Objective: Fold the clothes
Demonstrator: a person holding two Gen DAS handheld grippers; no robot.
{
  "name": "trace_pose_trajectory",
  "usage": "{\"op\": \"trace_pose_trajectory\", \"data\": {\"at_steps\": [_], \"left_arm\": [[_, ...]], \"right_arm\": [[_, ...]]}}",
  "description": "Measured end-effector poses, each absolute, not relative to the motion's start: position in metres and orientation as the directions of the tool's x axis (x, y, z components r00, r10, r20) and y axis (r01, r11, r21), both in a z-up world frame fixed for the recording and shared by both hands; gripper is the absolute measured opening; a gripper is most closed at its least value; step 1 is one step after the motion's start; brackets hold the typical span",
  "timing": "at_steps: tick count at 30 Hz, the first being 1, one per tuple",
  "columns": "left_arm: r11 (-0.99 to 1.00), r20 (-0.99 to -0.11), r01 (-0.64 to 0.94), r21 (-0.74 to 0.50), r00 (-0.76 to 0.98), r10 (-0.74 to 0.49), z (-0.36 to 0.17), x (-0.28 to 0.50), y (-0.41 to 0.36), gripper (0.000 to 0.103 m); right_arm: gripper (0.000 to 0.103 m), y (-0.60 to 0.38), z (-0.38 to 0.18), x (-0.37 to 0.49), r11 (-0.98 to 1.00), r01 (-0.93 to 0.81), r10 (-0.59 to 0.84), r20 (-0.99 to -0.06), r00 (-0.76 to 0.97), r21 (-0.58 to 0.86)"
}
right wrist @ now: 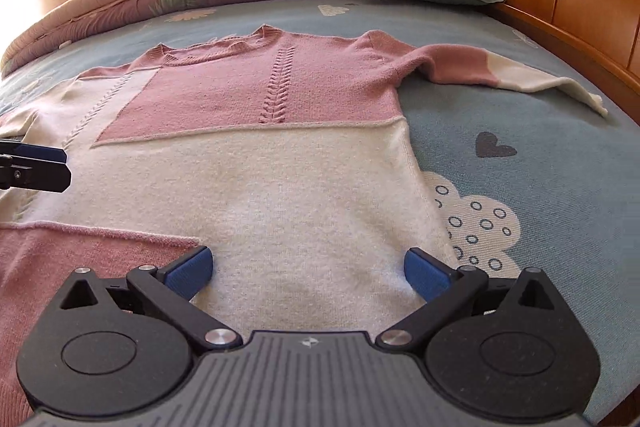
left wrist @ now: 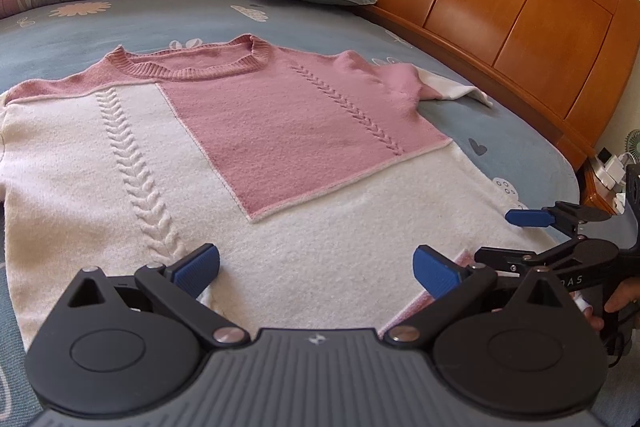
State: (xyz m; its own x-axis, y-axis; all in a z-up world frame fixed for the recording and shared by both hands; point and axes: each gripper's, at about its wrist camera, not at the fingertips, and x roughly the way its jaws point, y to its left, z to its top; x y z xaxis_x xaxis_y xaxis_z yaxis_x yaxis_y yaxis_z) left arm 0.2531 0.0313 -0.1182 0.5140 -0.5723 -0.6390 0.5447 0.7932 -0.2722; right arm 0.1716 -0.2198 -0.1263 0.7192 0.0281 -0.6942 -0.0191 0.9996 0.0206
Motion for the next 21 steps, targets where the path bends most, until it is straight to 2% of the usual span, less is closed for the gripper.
{"op": "trace_pose_trajectory", "data": {"at_steps": [11, 14, 18, 21], "left_arm": [[0.783, -0.592, 0.504, -0.366, 0.523, -0.613, -0.122, 0.262, 0.045, 0.102], [0.787, -0.592, 0.506, -0.353, 0.530, -0.607, -0.122, 0.260, 0.043, 0.102], [0.793, -0.591, 0.500, -0.349, 0.540, -0.600, -0.122, 0.258, 0.043, 0.102], [0.789, -0.573, 0.489, -0.372, 0.548, -0.609, -0.124, 0.256, 0.047, 0.102]], "right_arm": [[0.103, -0.212, -0.117, 0.177, 0.998, -0.059, 0.063, -0.756, 0.651, 0.031], [0.103, -0.212, -0.109, 0.172, 0.993, -0.094, 0.120, -0.752, 0.648, 0.078], [0.103, -0.208, -0.095, 0.175, 0.961, -0.166, 0.273, -0.693, 0.667, 0.219], [0.103, -0.196, -0.102, 0.191, 0.952, -0.190, 0.304, -0.715, 0.629, 0.238]]}}
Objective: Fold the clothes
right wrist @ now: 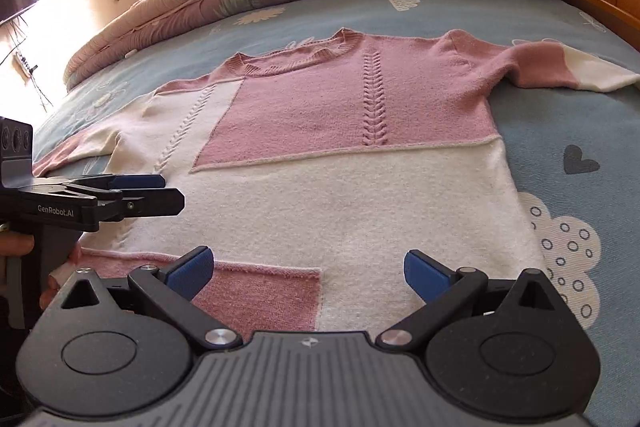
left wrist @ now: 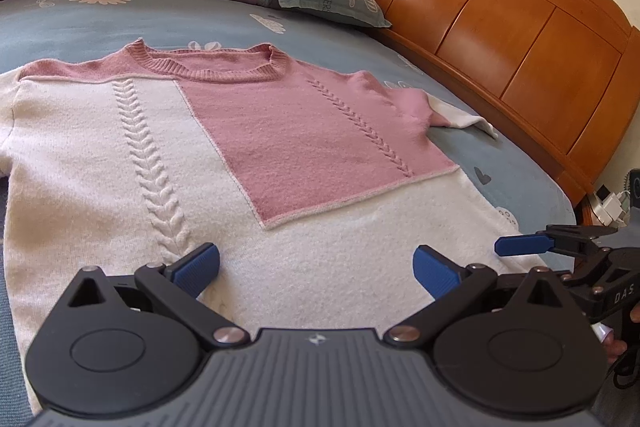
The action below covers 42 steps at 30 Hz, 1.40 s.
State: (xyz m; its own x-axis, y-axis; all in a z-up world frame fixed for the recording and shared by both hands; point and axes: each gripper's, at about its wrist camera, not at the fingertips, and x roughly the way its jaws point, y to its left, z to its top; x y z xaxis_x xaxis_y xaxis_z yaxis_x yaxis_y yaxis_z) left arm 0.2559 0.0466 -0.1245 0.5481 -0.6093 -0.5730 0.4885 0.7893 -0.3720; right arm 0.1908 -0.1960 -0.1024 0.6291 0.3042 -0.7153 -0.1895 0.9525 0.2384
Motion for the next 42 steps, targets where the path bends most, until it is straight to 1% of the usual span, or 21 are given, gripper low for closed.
{"op": "trace_pose_trajectory", "data": {"at_steps": [2, 4, 5, 6, 7, 9, 11, 13, 15, 18, 21, 25, 27, 30, 33, 35, 36, 40, 42], "left_arm": [[0.788, -0.571, 0.486, -0.378, 0.548, -0.612, -0.124, 0.255, 0.048, 0.102], [0.790, -0.577, 0.467, -0.397, 0.542, -0.611, -0.122, 0.256, 0.050, 0.102], [0.795, -0.585, 0.442, -0.416, 0.539, -0.606, -0.119, 0.259, 0.052, 0.102], [0.799, -0.592, 0.411, -0.439, 0.536, -0.601, -0.115, 0.261, 0.055, 0.102], [0.800, -0.593, 0.388, -0.457, 0.537, -0.599, -0.109, 0.264, 0.060, 0.102], [0.813, -0.587, 0.366, -0.454, 0.563, -0.581, -0.094, 0.270, 0.072, 0.102], [0.850, -0.575, 0.334, -0.406, 0.629, -0.522, -0.072, 0.282, 0.090, 0.102], [0.885, -0.571, 0.292, -0.362, 0.681, -0.458, -0.056, 0.300, 0.104, 0.102], [0.910, -0.595, 0.235, -0.341, 0.696, -0.402, -0.049, 0.328, 0.119, 0.102], [0.933, -0.673, 0.133, -0.334, 0.660, -0.335, -0.062, 0.365, 0.135, 0.102], [0.940, -0.729, 0.048, -0.337, 0.619, -0.292, -0.082, 0.381, 0.149, 0.102], [0.938, -0.754, -0.009, -0.345, 0.598, -0.272, -0.104, 0.373, 0.172, 0.102], [0.936, -0.738, -0.012, -0.353, 0.618, -0.271, -0.106, 0.366, 0.188, 0.102], [0.939, -0.743, -0.097, -0.330, 0.641, -0.195, -0.101, 0.362, 0.219, 0.102], [0.939, -0.765, -0.160, -0.305, 0.628, -0.141, -0.092, 0.363, 0.229, 0.101], [0.947, -0.761, -0.130, -0.292, 0.632, -0.148, -0.081, 0.359, 0.216, 0.101], [0.946, -0.745, -0.086, -0.312, 0.640, -0.187, -0.075, 0.356, 0.206, 0.101], [0.870, -0.660, 0.119, -0.478, 0.605, -0.445, -0.064, 0.343, 0.157, 0.102], [0.843, -0.657, 0.169, -0.510, 0.556, -0.509, -0.068, 0.340, 0.133, 0.102]], "right_arm": [[0.103, -0.186, -0.113, 0.195, 0.963, -0.194, 0.267, -0.726, 0.634, 0.185], [0.103, -0.171, -0.117, 0.192, 0.968, -0.241, 0.214, -0.736, 0.642, 0.072], [0.103, -0.165, -0.119, 0.190, 0.964, -0.264, 0.191, -0.739, 0.645, 0.019], [0.103, -0.164, -0.119, 0.187, 0.963, -0.271, 0.187, -0.735, 0.651, 0.005], [0.103, -0.166, -0.119, 0.186, 0.964, -0.266, 0.194, -0.732, 0.654, 0.017], [0.103, -0.171, -0.118, 0.183, 0.961, -0.274, 0.212, -0.732, 0.648, 0.035], [0.103, -0.176, -0.114, 0.180, 0.959, -0.278, 0.226, -0.737, 0.637, 0.054], [0.103, -0.181, -0.111, 0.176, 0.959, -0.266, 0.254, -0.729, 0.635, 0.103], [0.103, -0.185, -0.107, 0.174, 0.950, -0.268, 0.300, -0.717, 0.629, 0.162], [0.103, -0.188, -0.104, 0.172, 0.944, -0.263, 0.323, -0.710, 0.625, 0.198], [0.103, -0.192, -0.103, 0.172, 0.943, -0.248, 0.330, -0.712, 0.620, 0.222], [0.103, -0.192, -0.105, 0.174, 0.937, -0.247, 0.349, -0.716, 0.605, 0.247], [0.103, -0.192, -0.106, 0.174, 0.936, -0.250, 0.350, -0.716, 0.604, 0.247], [0.103, -0.191, -0.107, 0.173, 0.937, -0.248, 0.347, -0.717, 0.605, 0.244], [0.103, -0.189, -0.108, 0.173, 0.940, -0.249, 0.339, -0.720, 0.606, 0.233], [0.103, -0.188, -0.108, 0.173, 0.942, -0.249, 0.333, -0.721, 0.607, 0.225], [0.103, -0.187, -0.109, 0.173, 0.943, -0.250, 0.330, -0.722, 0.609, 0.220], [0.103, -0.185, -0.110, 0.172, 0.945, -0.254, 0.321, -0.722, 0.612, 0.205], [0.103, -0.185, -0.110, 0.172, 0.946, -0.256, 0.318, -0.723, 0.613, 0.199]]}}
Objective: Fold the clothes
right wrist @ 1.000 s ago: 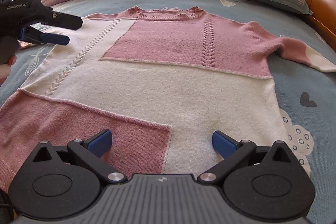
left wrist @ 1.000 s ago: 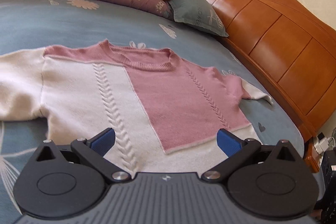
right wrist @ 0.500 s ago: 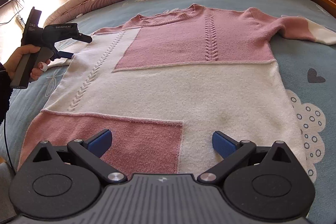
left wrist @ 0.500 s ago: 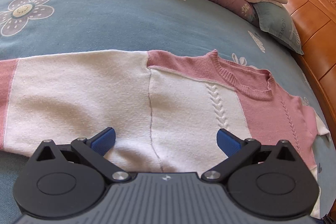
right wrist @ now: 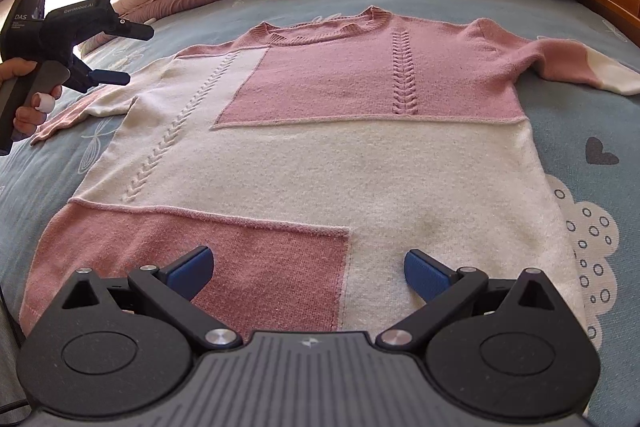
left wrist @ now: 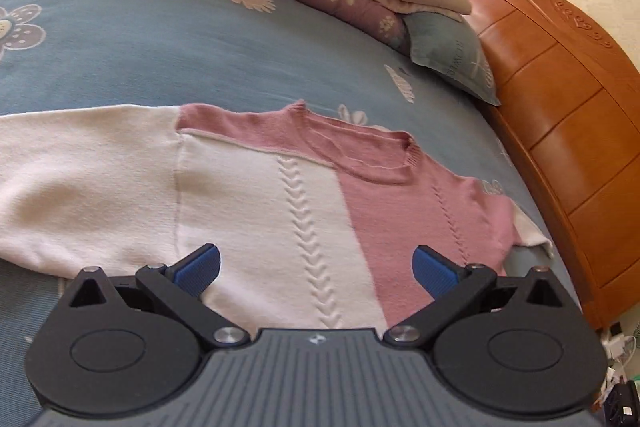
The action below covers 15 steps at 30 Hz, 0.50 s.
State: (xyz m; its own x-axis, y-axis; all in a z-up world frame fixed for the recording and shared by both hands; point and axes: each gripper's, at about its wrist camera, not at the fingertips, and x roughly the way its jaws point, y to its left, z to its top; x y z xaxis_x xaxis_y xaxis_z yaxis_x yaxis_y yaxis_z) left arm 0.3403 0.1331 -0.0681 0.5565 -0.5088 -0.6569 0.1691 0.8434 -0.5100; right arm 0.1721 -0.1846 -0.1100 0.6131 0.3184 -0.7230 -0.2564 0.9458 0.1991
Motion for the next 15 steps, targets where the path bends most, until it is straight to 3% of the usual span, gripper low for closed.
{"op": "trace_pose_trajectory", "data": {"at_steps": [7, 12, 15], "left_arm": [[0.911, -0.770, 0.032, -0.411, 0.522, -0.365, -0.102, 0.328, 0.123, 0.101], [0.903, -0.773, 0.027, -0.428, 0.508, -0.381, -0.080, 0.323, 0.124, 0.101], [0.892, -0.720, 0.028, -0.452, 0.578, -0.383, -0.061, 0.344, 0.130, 0.101]], "right_arm": [[0.103, -0.187, -0.108, 0.172, 0.941, -0.255, 0.333, -0.724, 0.604, 0.220], [0.103, -0.193, -0.106, 0.172, 0.932, -0.245, 0.361, -0.718, 0.595, 0.266], [0.103, -0.195, -0.106, 0.171, 0.928, -0.240, 0.372, -0.714, 0.593, 0.284]]}}
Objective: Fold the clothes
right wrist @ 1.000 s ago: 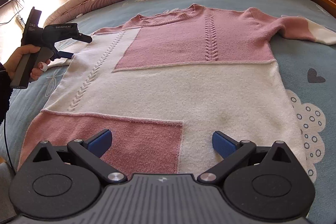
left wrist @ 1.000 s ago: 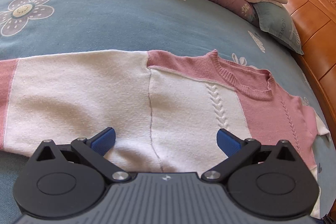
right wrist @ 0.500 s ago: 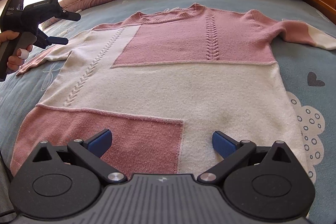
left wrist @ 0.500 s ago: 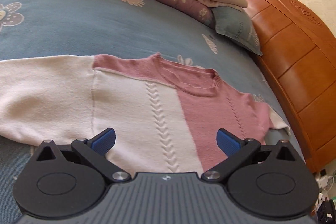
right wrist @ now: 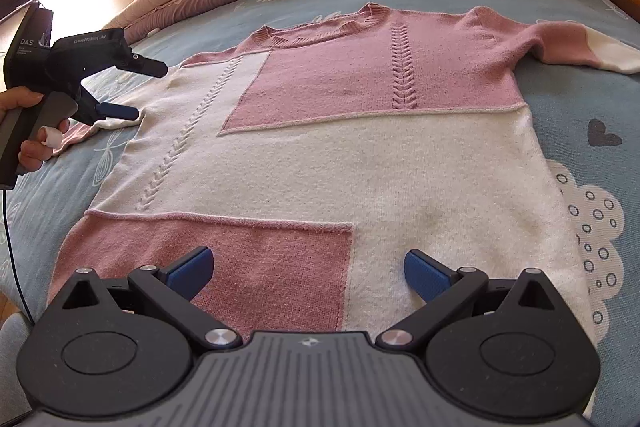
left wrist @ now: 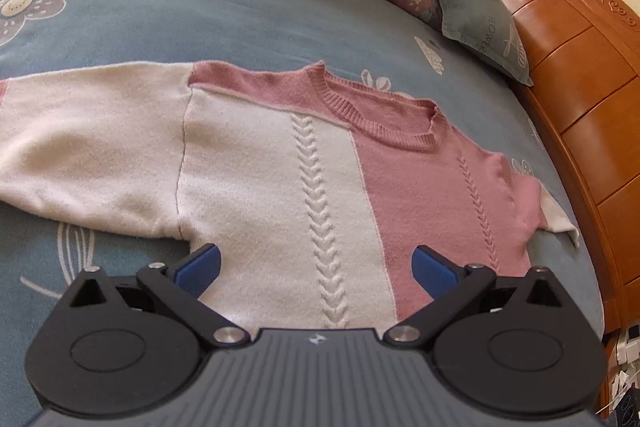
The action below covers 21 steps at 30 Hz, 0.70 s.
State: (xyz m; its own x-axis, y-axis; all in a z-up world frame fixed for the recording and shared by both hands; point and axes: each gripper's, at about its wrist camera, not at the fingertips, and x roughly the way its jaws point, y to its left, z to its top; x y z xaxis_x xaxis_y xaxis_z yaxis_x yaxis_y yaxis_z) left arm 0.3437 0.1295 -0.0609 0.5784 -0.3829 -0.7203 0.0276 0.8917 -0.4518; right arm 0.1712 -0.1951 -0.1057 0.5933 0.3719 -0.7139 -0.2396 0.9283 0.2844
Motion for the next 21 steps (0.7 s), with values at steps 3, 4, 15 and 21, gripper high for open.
{"op": "trace_pose_trajectory", "data": {"at_steps": [3, 4, 15, 21], "left_arm": [[0.860, -0.695, -0.026, -0.509, 0.602, -0.393, -0.060, 0.382, 0.140, 0.101], [0.855, -0.698, -0.051, -0.516, 0.604, -0.385, -0.063, 0.395, 0.142, 0.101], [0.823, -0.707, -0.184, -0.537, 0.631, -0.320, -0.110, 0.481, 0.164, 0.101], [0.825, -0.713, -0.204, -0.527, 0.635, -0.298, -0.107, 0.492, 0.161, 0.102]], "right_arm": [[0.103, -0.195, -0.106, 0.172, 0.928, -0.238, 0.373, -0.714, 0.593, 0.287], [0.103, -0.195, -0.106, 0.172, 0.928, -0.239, 0.373, -0.713, 0.593, 0.287], [0.103, -0.195, -0.108, 0.173, 0.926, -0.250, 0.378, -0.716, 0.587, 0.283], [0.103, -0.194, -0.108, 0.172, 0.927, -0.264, 0.374, -0.721, 0.584, 0.267]]}}
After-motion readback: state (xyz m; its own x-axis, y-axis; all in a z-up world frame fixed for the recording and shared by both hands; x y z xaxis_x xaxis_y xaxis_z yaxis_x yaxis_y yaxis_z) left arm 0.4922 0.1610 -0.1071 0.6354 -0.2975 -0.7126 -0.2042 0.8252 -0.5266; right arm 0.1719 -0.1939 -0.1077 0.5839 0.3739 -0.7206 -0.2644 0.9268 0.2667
